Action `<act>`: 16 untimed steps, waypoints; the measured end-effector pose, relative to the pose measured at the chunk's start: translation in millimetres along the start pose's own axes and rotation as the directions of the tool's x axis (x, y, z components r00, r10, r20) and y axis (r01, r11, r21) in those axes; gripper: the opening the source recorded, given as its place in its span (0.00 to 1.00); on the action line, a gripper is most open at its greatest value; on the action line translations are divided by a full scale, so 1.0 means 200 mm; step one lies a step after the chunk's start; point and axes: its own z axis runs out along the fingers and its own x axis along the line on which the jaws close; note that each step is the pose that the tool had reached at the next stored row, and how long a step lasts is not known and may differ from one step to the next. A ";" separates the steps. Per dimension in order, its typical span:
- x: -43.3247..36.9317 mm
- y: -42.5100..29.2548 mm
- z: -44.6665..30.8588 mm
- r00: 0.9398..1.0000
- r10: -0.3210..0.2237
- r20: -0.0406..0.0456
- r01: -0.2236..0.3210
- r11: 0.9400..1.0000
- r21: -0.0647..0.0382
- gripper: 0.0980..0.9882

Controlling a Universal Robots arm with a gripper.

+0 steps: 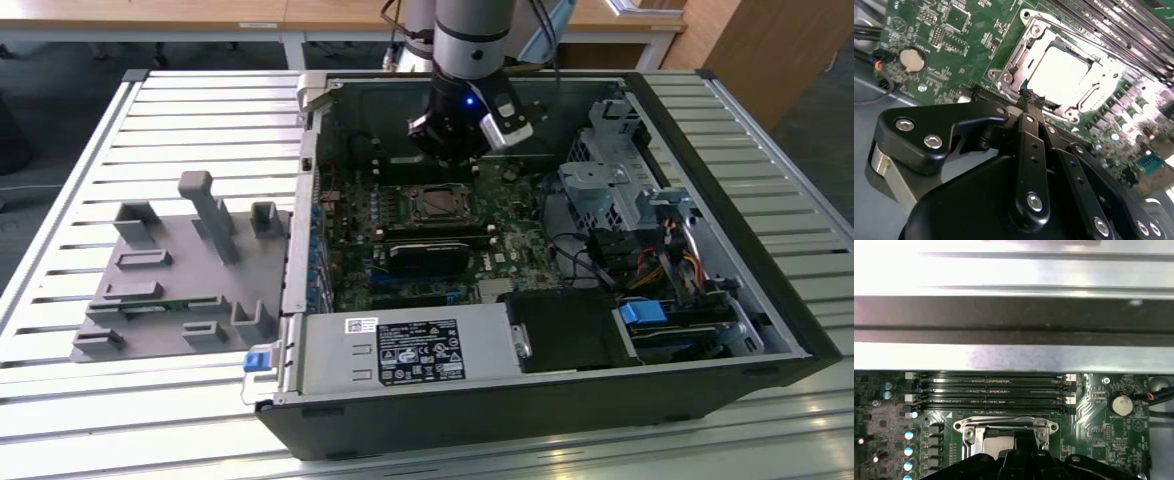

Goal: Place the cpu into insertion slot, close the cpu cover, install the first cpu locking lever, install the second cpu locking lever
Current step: 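Install the second cpu locking lever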

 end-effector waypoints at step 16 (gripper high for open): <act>-0.002 -0.134 -0.030 1.000 0.000 -0.004 0.000 1.000 0.000 0.01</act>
